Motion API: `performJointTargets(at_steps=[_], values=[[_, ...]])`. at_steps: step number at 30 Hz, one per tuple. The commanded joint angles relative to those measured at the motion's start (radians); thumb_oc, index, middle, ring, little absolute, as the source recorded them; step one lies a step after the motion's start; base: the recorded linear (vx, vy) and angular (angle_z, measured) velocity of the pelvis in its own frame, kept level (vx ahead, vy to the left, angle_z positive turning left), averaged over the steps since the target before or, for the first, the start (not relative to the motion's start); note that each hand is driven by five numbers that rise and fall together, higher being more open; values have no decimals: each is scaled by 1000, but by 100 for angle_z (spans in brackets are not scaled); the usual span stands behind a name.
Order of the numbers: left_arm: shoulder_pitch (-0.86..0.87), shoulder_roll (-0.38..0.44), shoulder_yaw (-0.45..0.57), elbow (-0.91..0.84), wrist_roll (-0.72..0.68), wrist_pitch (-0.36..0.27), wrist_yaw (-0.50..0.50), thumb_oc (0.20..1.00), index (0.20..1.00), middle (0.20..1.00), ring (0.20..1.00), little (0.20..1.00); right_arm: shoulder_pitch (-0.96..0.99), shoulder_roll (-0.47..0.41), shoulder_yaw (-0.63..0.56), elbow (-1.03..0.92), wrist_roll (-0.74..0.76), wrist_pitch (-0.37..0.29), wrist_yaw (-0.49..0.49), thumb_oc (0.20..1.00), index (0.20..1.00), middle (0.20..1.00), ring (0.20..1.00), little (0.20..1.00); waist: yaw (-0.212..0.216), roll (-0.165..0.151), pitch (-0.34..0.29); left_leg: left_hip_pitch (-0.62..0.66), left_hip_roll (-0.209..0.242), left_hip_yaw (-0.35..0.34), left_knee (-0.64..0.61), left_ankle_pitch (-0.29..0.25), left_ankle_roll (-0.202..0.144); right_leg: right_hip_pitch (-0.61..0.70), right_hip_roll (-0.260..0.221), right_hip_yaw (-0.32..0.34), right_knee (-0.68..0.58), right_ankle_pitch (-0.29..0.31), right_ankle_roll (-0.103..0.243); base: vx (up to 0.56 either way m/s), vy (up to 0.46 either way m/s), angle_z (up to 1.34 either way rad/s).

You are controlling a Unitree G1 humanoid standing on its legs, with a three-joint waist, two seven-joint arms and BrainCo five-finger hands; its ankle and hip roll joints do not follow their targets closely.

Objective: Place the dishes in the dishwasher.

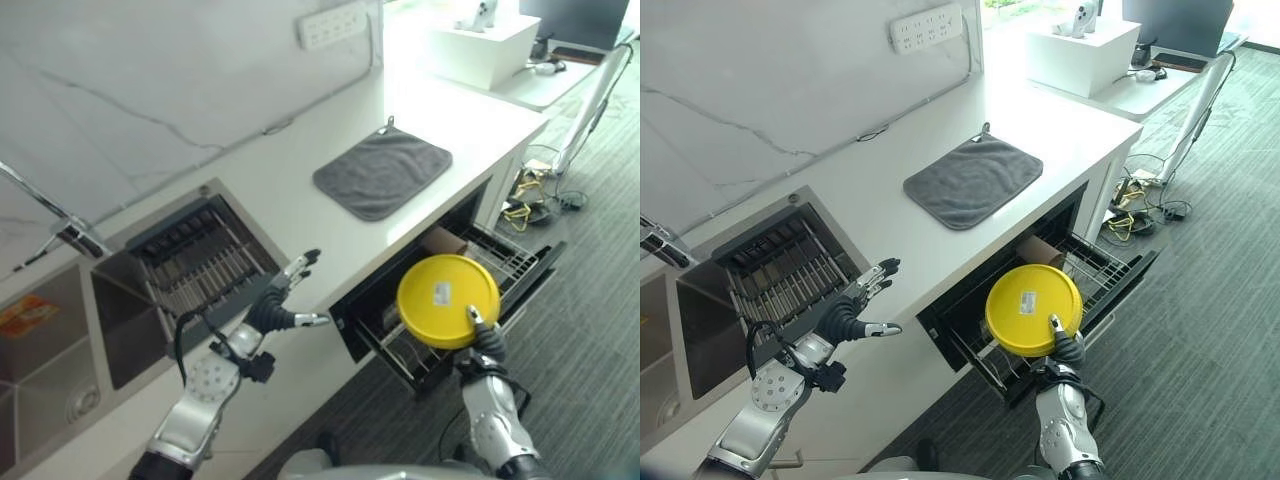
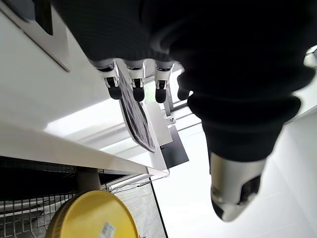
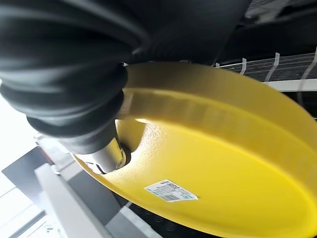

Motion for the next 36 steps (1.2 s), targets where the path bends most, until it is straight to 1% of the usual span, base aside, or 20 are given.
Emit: performJointTargets(at_steps=[1,6,9,10,12,15,16,17,19,22,24,25,27,30,31,32,34,36], values=[[-65,25,-6,-56,-27,-64,-8,1000,1000,1000,1000,1000,-128,47,-19,-36,54,-16,17,200,200,200,200,200,45,-20,20,1,9,-105,59,-132,24,-33,-32,-55,104,-91,-34,36,50,18],[-73,26,-27,-67,-30,-59,-22,1000,1000,1000,1000,1000,-184,47,-22,17,59,-29,1,200,200,200,200,200,82,-10,23,-10,2,-131,62,-129,23,-29,-40,-78,108,-90,-36,17,36,9],[-74,28,-28,-67,-34,-53,-34,1000,1000,1000,1000,1000,-210,40,-25,22,6,-16,-27,200,200,200,200,200,98,-13,22,-13,0,-141,66,-131,24,-26,-41,-88,112,-91,-37,36,9,17],[-76,29,-33,-66,-30,-51,-38,1000,1000,1000,1000,1000,-222,35,-18,27,-13,7,-33,200,200,200,200,200,107,-14,21,-14,0,-145,67,-130,24,-24,-41,-94,114,-92,-38,43,5,9],[-83,34,-40,-60,-32,-51,-51,1000,1000,1000,1000,1000,-252,18,-26,45,3,29,-65,200,200,200,200,200,124,-18,19,-14,1,-155,71,-132,24,-18,-41,-107,118,-94,-38,54,-14,10],[-89,42,-44,-60,-39,-47,-59,1000,1000,1000,1000,1000,-282,2,-45,63,31,44,-84,200,200,200,200,200,139,-20,21,-18,2,-165,77,-132,24,-17,-42,-118,125,-95,-39,43,-20,17],[-106,54,-57,-47,-50,-42,-75,1000,1000,1000,1000,1000,-356,-27,-83,113,93,76,-125,200,200,200,200,200,160,-23,25,-24,4,-177,86,-132,22,-12,-42,-132,132,-97,-40,52,-20,13],[-108,55,-58,-46,-50,-42,-75,1000,1000,1000,1000,1000,-359,-29,-85,116,98,76,-127,200,200,200,200,200,160,-23,25,-24,4,-178,87,-132,22,-12,-42,-133,132,-97,-40,67,-22,11],[-123,65,-73,-30,-63,-43,-83,1000,1000,1000,1000,1000,-419,-51,-120,173,177,103,-164,200,200,200,200,200,175,-24,28,-26,5,-188,92,-132,22,-7,-40,-141,136,-99,-42,67,-8,23],[-132,76,-84,-22,-75,-38,-85,1000,1000,1000,1000,1000,-462,-71,-140,217,206,133,-222,200,200,200,200,200,185,-24,32,-25,6,-195,97,-131,21,-1,-40,-147,141,-100,-42,77,5,7],[-143,87,-101,-21,-85,-28,-81,1000,1000,1000,1000,1000,-503,-96,-154,274,227,173,-276,200,200,200,200,200,195,-24,36,-26,3,-205,101,-131,21,3,-41,-153,145,-100,-42,93,11,7],[-146,88,-104,-19,-86,-29,-80,1000,1000,1000,1000,1000,-512,-100,-155,291,232,181,-285,200,200,200,200,200,197,-23,38,-28,2,-207,103,-131,21,3,-41,-154,146,-100,-41,58,11,21],[-172,90,-128,-7,-90,-27,-66,1000,1000,1000,1000,1000,-551,-121,-149,373,226,221,-346,200,200,200,200,200,208,-21,52,-45,-4,-218,118,-130,21,-4,-46,-158,158,-100,-41,48,31,17],[-189,93,-144,-9,-97,-16,-54,1000,1000,1000,1000,1000,-583,-134,-139,411,258,259,-365,200,200,200,200,200,215,-17,66,-57,-10,-228,130,-130,21,-10,-49,-159,166,-99,-40,44,32,3],[-196,92,-149,-5,-97,-16,-53,1000,1000,1000,1000,1000,-599,-134,-136,420,262,266,-385,200,200,200,200,200,217,-16,70,-63,-13,-231,135,-132,21,-14,-51,-158,169,-100,-40,-1,31,3],[-210,97,-156,-2,-100,-20,-49,1000,1000,1000,1000,1000,-626,-142,-134,432,269,293,-419,200,200,200,200,200,220,-13,83,-78,-18,-238,145,-133,20,-25,-55,-156,177,-101,-39,-46,27,2],[-230,101,-161,1,-105,-25,-42,1000,1000,1000,1000,1000,-655,-153,-128,451,288,297,-430,200,200,200,200,200,224,-9,99,-100,-24,-244,155,-134,20,-41,-58,-153,185,-103,-38,-111,34,13],[-258,106,-172,4,-109,-21,-25,1000,1000,1000,1000,1000,-691,-156,-116,485,320,282,-403,200,200,200,200,200,229,-5,122,-121,-29,-252,162,-131,21,-58,-57,-151,192,-105,-40,-121,17,20]])
